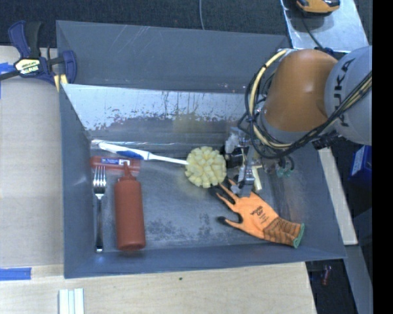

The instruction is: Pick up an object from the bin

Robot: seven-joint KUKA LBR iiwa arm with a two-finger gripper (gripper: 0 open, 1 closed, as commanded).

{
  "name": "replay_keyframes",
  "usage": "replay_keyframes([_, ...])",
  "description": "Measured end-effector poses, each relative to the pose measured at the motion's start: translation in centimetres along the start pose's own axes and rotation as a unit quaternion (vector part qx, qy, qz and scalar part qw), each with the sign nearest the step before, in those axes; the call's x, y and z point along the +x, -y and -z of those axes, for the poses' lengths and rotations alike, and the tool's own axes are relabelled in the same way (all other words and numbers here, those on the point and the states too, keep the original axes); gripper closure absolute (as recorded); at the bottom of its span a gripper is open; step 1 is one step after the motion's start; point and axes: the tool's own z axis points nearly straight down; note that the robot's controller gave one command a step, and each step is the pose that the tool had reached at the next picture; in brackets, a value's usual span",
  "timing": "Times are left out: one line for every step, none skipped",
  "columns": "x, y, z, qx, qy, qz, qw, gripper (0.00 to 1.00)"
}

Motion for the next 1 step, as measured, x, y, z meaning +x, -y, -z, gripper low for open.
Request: replay_keyframes([-0.20, 0.00, 0.46, 0.000, 0.0042, 0.001, 1.0000, 0.00])
